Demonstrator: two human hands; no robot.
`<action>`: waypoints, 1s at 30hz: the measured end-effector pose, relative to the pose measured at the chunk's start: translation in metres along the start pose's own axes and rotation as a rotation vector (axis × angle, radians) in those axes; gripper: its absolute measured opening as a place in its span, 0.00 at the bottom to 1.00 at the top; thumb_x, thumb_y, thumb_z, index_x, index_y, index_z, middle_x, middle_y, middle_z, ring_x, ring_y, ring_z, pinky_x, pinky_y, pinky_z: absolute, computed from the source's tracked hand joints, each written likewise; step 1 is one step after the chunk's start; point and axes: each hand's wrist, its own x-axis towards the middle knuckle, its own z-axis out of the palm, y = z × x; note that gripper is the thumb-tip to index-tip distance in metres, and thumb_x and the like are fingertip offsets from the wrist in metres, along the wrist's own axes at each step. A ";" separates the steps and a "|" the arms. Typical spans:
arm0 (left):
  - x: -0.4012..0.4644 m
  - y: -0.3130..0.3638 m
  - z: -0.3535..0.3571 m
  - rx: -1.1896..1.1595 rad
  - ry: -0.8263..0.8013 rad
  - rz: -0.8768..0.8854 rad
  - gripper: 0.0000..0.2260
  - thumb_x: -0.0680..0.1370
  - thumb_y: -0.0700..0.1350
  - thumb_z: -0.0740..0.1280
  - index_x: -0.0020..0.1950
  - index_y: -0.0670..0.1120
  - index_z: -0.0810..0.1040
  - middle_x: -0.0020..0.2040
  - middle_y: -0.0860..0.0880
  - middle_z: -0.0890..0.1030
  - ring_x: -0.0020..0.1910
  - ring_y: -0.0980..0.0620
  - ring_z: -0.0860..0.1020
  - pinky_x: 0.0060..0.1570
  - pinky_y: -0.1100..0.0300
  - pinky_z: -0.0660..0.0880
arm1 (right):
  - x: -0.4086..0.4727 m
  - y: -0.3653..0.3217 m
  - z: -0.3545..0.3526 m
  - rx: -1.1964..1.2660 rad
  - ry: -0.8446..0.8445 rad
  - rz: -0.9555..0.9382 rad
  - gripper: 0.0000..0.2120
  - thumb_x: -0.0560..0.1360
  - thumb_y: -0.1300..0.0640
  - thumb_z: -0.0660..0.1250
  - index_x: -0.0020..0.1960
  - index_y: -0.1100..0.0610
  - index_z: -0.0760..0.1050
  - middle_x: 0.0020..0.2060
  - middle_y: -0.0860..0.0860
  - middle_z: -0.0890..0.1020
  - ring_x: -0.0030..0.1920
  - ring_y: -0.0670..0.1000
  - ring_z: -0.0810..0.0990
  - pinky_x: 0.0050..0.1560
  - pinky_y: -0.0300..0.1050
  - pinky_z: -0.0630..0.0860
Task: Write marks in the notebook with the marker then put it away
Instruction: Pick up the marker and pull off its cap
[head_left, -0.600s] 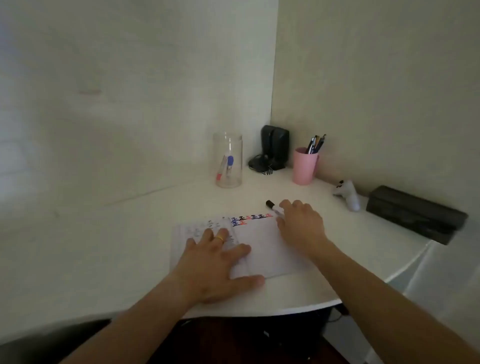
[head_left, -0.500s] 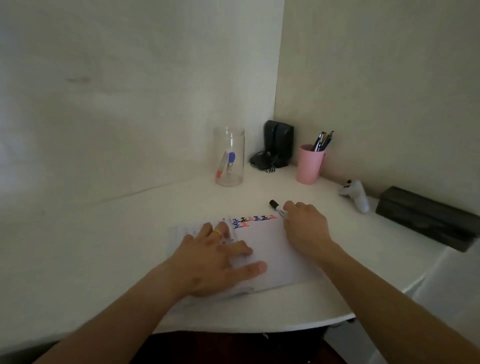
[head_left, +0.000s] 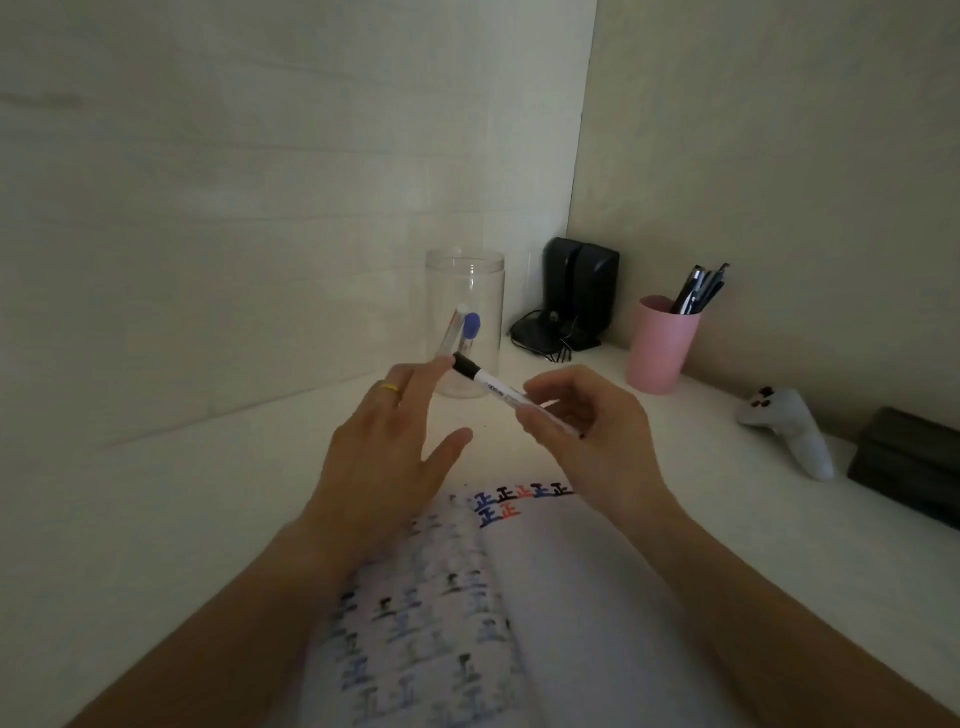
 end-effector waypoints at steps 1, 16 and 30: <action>-0.002 -0.001 0.001 0.009 -0.007 0.029 0.28 0.77 0.57 0.67 0.74 0.53 0.63 0.63 0.51 0.74 0.57 0.53 0.77 0.48 0.55 0.78 | -0.002 0.002 -0.001 0.094 -0.001 0.031 0.09 0.72 0.59 0.77 0.51 0.52 0.83 0.45 0.44 0.87 0.43 0.43 0.86 0.44 0.33 0.80; -0.016 0.021 -0.003 -0.087 -0.068 0.251 0.10 0.82 0.56 0.56 0.52 0.51 0.71 0.40 0.54 0.75 0.32 0.53 0.73 0.32 0.60 0.71 | -0.020 -0.006 0.014 0.528 -0.068 0.154 0.12 0.79 0.56 0.68 0.49 0.64 0.83 0.29 0.52 0.79 0.29 0.50 0.74 0.30 0.43 0.73; -0.014 0.050 -0.008 -1.588 -0.698 -0.535 0.22 0.82 0.55 0.52 0.30 0.49 0.67 0.23 0.55 0.59 0.20 0.56 0.55 0.25 0.60 0.52 | -0.022 -0.016 0.012 0.701 -0.165 0.242 0.14 0.82 0.51 0.62 0.42 0.58 0.78 0.26 0.52 0.72 0.28 0.50 0.69 0.31 0.43 0.66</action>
